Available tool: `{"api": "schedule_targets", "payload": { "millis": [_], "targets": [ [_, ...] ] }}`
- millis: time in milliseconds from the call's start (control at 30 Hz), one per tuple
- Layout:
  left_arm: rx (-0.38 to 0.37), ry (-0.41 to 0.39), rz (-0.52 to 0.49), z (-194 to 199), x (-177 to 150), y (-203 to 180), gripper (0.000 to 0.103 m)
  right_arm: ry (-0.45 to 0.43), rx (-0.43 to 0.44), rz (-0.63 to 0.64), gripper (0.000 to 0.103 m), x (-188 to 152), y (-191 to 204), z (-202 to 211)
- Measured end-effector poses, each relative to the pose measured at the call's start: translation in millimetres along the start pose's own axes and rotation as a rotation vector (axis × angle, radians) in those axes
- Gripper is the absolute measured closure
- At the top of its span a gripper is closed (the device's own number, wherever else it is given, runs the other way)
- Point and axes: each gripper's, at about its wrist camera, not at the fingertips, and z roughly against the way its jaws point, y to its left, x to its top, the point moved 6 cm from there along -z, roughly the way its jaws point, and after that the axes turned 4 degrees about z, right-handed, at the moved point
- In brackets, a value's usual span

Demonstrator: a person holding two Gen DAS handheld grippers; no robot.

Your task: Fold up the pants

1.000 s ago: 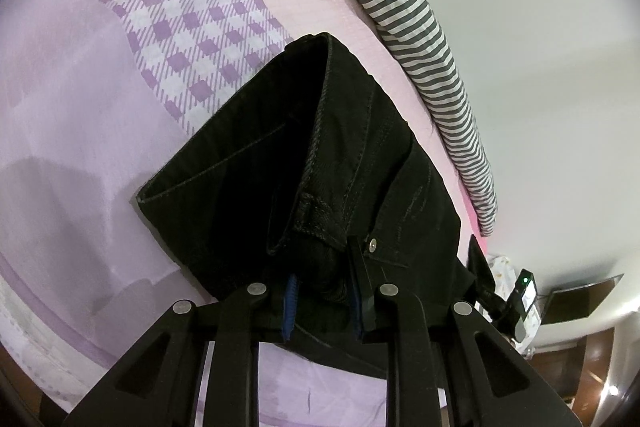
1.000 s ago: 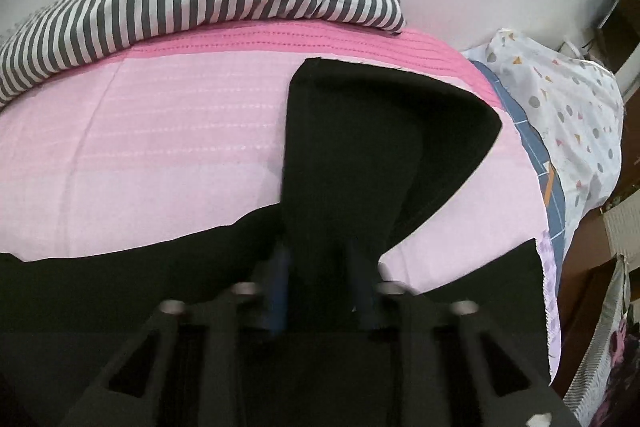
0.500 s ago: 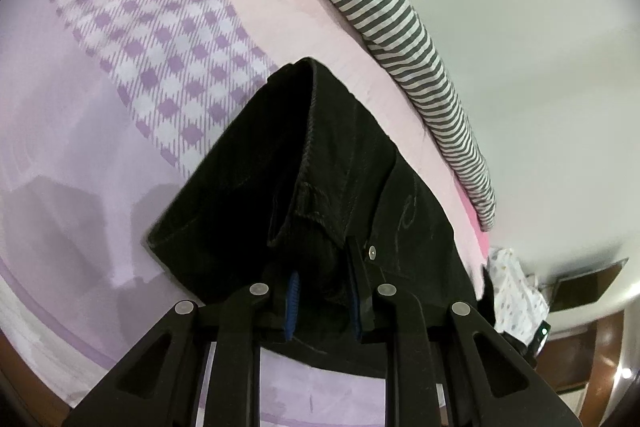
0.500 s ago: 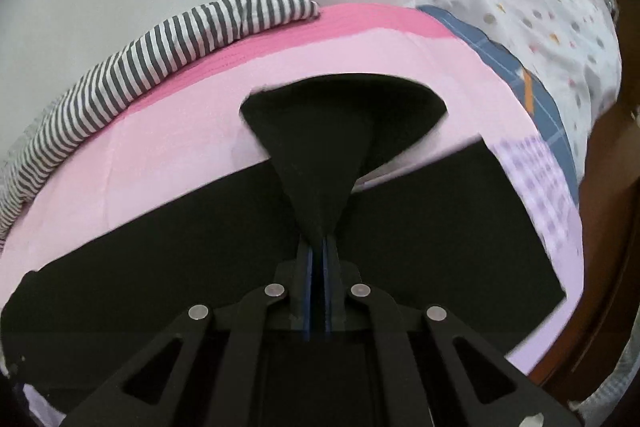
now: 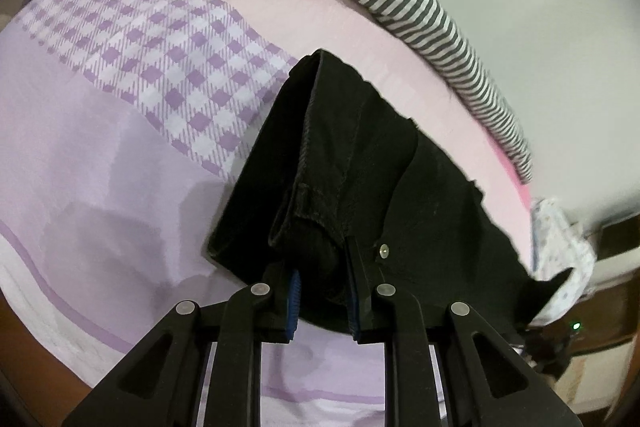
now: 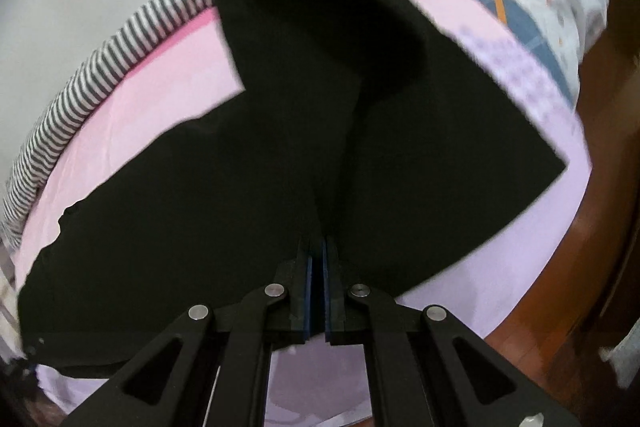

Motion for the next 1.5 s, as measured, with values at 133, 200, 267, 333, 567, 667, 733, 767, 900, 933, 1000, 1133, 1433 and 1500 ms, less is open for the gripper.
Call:
{"api": "schedule_targets", "payload": {
  "millis": [133,200,267,333,567,667,733,767,900,933,1000,1133,1433,1500],
  "targets": [
    [0.016,0.004,0.007,-8,-3,5,0.083,0.018,0.023,-0.023,0.101,-8,-5,-9],
    [0.023,0.001,0.004,-12,-3,6,0.083,0.021,0.038,-0.038,0.101,-8,-7,-11],
    [0.047,-0.003,-0.015,-15,-5,4,0.083,0.022,0.046,-0.043,0.101,-7,-6,-14],
    [0.077,-0.005,-0.044,-18,-6,2,0.083,0.018,0.051,-0.044,0.101,-7,-7,-13],
    [0.094,0.022,-0.043,-10,-9,-2,0.074,0.008,0.082,-0.064,0.1,-8,-10,-13],
    [0.122,0.021,-0.08,2,-17,-6,0.067,0.003,0.118,-0.098,0.1,-9,-13,-13],
    [0.131,0.021,-0.111,9,-24,-11,0.067,0.001,0.14,-0.12,0.1,-9,-15,-12],
    [0.134,0.012,-0.132,13,-29,-14,0.067,0.001,0.149,-0.125,0.1,-8,-16,-12],
    [0.136,-0.085,-0.304,32,-46,-53,0.067,-0.016,0.204,-0.155,0.1,-4,-16,-6],
    [0.118,-0.1,-0.354,32,-51,-67,0.066,-0.02,0.215,-0.16,0.1,-3,-16,-4],
    [0.055,-0.102,-0.452,26,-65,-102,0.065,-0.024,0.241,-0.176,0.1,-1,-16,-1],
    [-0.07,-0.037,-0.655,-11,-104,-179,0.064,-0.039,0.292,-0.205,0.1,3,-18,7],
    [-0.214,0.161,-1.003,-103,-207,-300,0.064,-0.04,0.397,-0.287,0.1,5,-32,16],
    [-0.219,0.169,-1.065,-112,-222,-312,0.064,-0.042,0.413,-0.292,0.1,6,-33,17]
  ]
}}
